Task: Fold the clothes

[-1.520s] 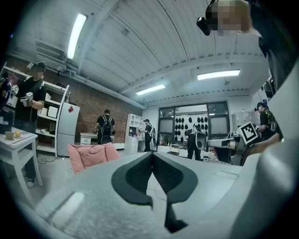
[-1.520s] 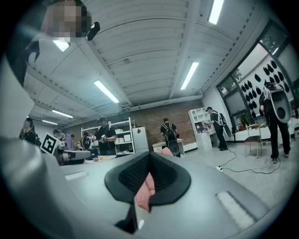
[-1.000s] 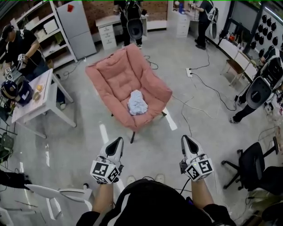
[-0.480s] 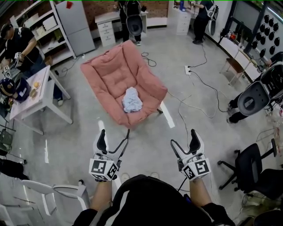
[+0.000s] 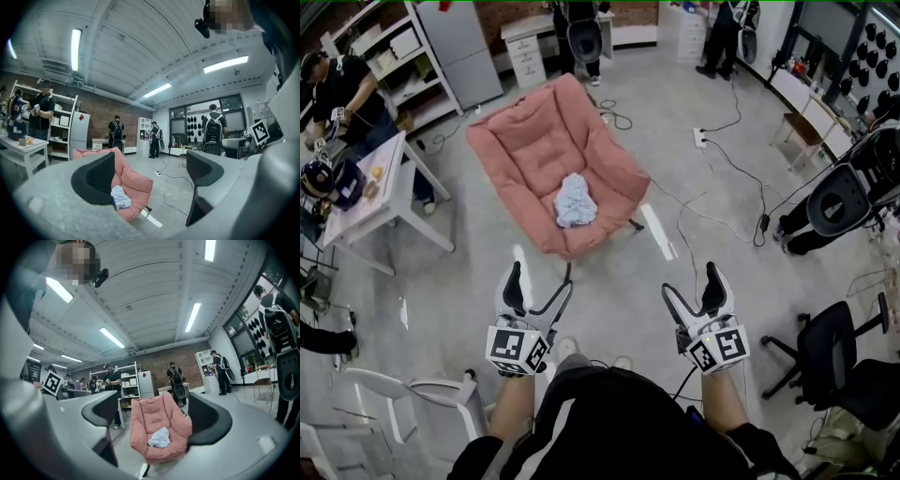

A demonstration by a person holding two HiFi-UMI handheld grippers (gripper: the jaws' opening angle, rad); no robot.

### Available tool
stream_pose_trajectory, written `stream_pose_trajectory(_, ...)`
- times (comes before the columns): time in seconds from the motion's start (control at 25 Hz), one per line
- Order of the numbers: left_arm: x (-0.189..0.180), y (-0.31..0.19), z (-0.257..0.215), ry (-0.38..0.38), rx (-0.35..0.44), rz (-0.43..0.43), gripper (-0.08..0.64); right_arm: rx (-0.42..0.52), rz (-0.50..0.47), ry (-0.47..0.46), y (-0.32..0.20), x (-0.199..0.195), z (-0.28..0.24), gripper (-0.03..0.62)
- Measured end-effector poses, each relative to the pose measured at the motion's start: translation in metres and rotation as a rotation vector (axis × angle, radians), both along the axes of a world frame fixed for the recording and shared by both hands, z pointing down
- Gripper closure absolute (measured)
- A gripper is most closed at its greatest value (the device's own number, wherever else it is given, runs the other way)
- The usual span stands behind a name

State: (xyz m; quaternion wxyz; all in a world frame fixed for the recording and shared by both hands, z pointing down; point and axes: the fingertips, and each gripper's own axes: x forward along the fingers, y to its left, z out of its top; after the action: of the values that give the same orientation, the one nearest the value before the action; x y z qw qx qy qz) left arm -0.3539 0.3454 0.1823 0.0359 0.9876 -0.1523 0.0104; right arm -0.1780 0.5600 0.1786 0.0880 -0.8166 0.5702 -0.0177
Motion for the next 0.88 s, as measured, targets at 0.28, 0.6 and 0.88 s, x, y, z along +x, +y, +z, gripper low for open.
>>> stream_pose_trajectory(0.28, 0.018, -0.017, -0.003, -0.012, 0.023, 0.029, 0.089, -0.011, -0.005, -0.022, -0.025, 0.016, 0.007, 0.149)
stream_pose_trajectory(0.6, 0.053, -0.086, 0.014, -0.014, -0.012, 0.074, 0.091, -0.056, 0.061, -0.025, -0.065, 0.051, 0.010, 0.153)
stream_pose_trajectory(0.88, 0.093, -0.161, 0.014, -0.015, 0.013, 0.126, 0.094, -0.023, 0.116, -0.014, -0.132, 0.084, 0.000, 0.207)
